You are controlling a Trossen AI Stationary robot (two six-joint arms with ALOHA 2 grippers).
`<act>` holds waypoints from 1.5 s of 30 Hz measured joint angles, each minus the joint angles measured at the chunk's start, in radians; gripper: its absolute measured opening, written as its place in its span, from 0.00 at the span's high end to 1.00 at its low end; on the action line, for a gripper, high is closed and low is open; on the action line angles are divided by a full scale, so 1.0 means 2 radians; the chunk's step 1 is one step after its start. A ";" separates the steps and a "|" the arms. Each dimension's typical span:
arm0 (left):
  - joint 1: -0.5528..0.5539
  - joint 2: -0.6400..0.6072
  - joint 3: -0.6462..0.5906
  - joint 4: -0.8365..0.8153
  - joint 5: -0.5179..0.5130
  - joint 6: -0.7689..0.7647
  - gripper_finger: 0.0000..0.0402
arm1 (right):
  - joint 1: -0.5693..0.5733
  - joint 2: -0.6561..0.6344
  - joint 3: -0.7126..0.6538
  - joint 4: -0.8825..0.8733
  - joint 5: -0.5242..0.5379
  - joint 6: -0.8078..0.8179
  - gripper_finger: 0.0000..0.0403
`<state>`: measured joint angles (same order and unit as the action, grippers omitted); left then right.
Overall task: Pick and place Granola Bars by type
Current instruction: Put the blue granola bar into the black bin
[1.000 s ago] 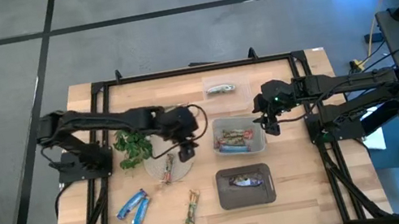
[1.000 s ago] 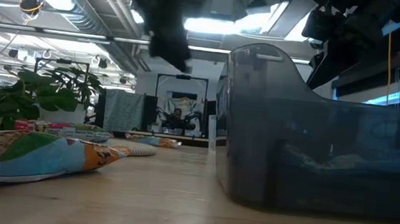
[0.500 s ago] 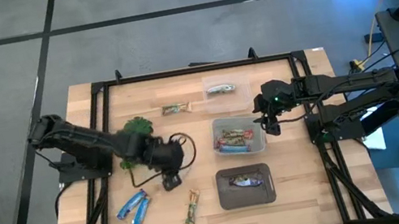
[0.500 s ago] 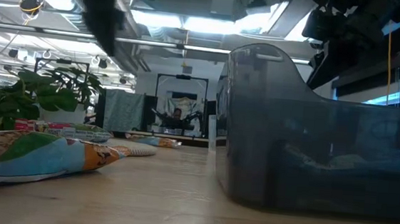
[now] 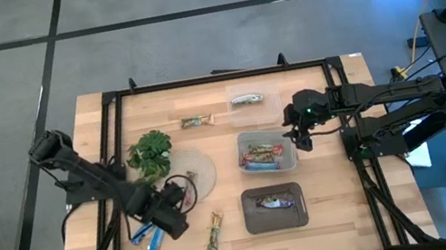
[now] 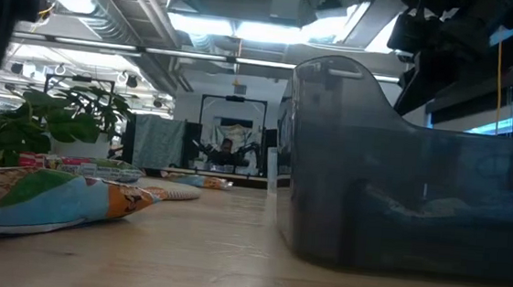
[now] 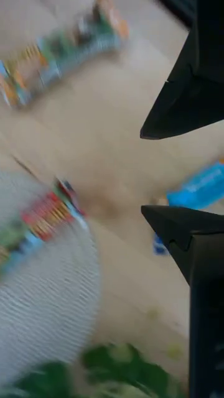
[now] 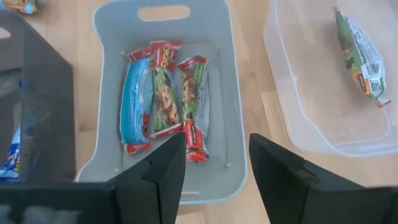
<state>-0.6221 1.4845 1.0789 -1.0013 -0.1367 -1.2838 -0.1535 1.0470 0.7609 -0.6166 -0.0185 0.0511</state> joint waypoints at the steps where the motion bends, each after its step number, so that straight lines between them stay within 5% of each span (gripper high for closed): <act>1: -0.005 0.000 -0.005 -0.007 0.001 -0.015 0.55 | 0.000 0.000 0.000 0.004 0.000 0.000 0.56; 16: -0.086 0.000 -0.070 -0.030 0.059 -0.168 0.34 | 0.000 0.000 0.000 0.071 0.000 -0.001 0.56; 26: -0.137 0.000 -0.108 -0.013 0.053 -0.246 0.34 | 0.000 0.000 0.000 0.072 0.000 0.000 0.56; 37: -0.137 0.000 -0.180 0.098 0.060 -0.256 0.34 | 0.000 0.000 0.000 0.079 0.000 0.000 0.56; 45: -0.137 -0.001 -0.193 0.107 0.080 -0.259 0.46 | 0.000 0.000 0.000 0.078 0.000 -0.001 0.56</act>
<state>-0.8967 1.4818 0.6927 -0.7882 0.0239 -1.8022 -0.1539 1.0466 0.7609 -0.4599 -0.0185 0.0497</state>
